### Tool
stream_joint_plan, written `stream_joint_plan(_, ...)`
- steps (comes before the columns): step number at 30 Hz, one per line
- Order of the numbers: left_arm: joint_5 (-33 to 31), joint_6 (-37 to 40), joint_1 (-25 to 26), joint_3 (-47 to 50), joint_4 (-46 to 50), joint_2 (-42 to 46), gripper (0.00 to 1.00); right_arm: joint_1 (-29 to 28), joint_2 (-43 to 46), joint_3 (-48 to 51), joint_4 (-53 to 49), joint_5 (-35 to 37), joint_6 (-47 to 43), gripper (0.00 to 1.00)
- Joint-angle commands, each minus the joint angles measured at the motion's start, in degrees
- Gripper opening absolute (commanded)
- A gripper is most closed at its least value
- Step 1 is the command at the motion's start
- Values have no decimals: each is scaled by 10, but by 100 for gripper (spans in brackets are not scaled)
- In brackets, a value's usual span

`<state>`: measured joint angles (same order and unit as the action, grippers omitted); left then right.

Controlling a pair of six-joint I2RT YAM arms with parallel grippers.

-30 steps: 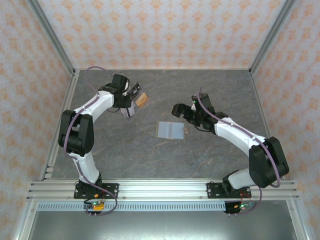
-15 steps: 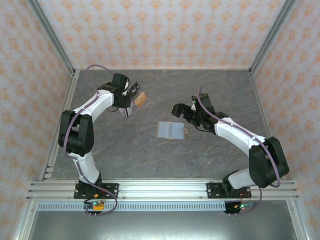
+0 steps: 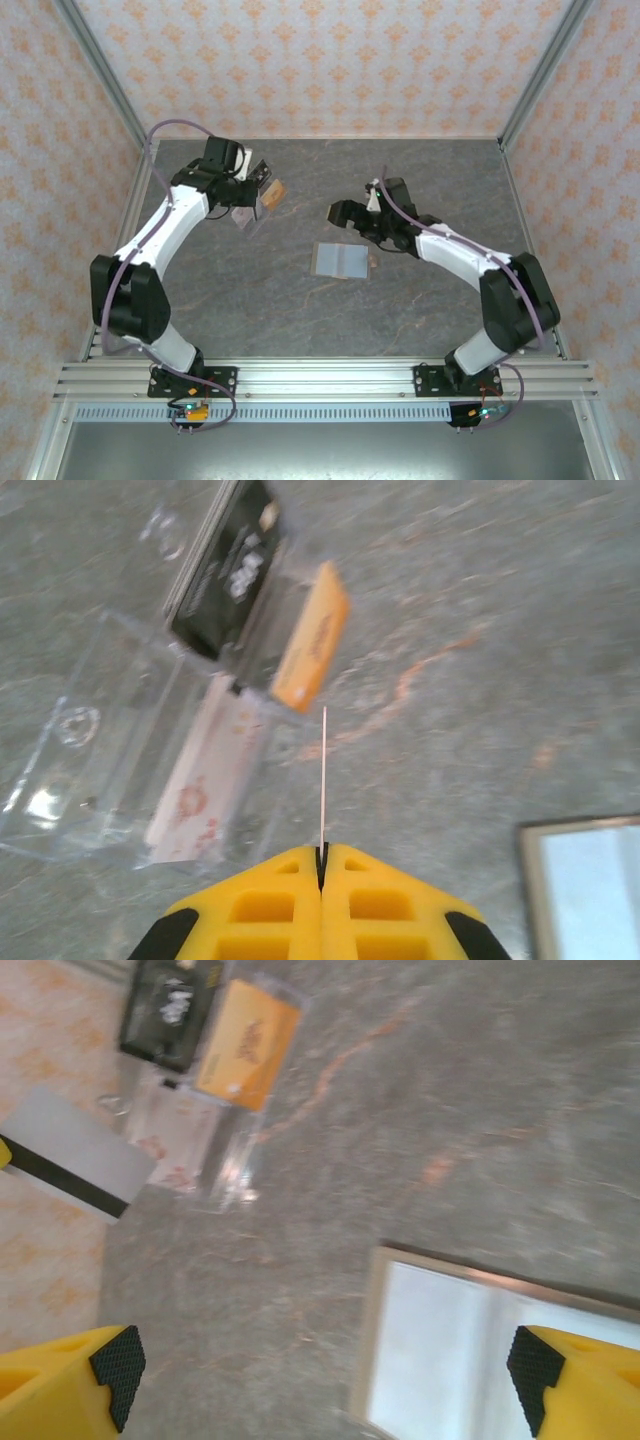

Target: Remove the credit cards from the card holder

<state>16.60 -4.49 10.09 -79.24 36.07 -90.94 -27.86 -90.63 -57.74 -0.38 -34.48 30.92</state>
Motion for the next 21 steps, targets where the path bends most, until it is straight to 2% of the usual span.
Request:
stream_joint_plan(1,139,-42,-1,26,-41,33,0,-15,-50,-61,79,-111,-6,93)
stream_joint_plan(5,235,-90,-1,52,-96,54,0,-17,-116,-115,144,-174,35,88)
stream_joint_plan(9,296,-102,-2,55,-111,61,0,-18,-157,-156,190,-227,59,84)
stream_joint_plan(13,341,-101,-4,55,-121,61,0,-17,-185,-186,215,-279,67,75)
stream_joint_plan(21,384,-130,-23,77,-162,71,0,-13,-184,-187,246,-320,71,39)
